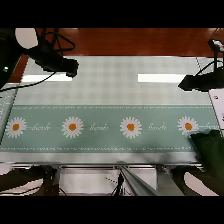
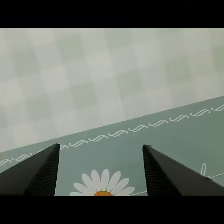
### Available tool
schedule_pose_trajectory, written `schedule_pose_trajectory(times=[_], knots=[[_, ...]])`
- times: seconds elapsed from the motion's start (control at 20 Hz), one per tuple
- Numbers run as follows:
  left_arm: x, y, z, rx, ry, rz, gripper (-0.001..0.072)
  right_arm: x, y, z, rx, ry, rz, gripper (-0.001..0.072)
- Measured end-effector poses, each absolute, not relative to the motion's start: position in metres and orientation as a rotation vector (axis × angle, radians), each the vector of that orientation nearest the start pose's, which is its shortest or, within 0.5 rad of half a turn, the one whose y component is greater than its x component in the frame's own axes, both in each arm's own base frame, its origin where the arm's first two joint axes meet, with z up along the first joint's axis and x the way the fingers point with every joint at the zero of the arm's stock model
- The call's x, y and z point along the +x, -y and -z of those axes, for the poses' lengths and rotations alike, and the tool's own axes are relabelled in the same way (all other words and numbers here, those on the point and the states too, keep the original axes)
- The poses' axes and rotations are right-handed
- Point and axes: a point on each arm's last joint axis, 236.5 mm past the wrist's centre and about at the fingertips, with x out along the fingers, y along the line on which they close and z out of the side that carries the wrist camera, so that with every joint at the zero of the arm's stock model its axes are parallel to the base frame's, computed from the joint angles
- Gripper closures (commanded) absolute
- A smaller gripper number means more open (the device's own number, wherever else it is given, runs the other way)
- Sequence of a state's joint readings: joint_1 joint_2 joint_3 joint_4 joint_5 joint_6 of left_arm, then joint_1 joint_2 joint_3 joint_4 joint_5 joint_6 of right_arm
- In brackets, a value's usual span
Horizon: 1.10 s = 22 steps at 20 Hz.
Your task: Fold the shirts.
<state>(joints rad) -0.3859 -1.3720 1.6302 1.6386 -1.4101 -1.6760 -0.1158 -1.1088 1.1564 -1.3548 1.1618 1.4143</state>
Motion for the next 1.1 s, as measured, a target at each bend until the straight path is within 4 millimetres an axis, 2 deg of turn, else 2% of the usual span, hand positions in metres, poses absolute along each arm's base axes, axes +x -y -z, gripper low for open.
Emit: schedule_pose_trajectory(times=[0.3, 1.1], knots=[[0.385, 0.157, -0.102, 0.173, -1.161, 0.235, 0.0097, 0.377, -0.006, -0.072, 0.094, -1.099, -0.118, 0.0176], [0.392, 0.166, -0.099, 0.156, -1.121, 0.244, 0.0096, 0.378, -0.006, -0.071, 0.089, -1.1, -0.117, 0.0176]])
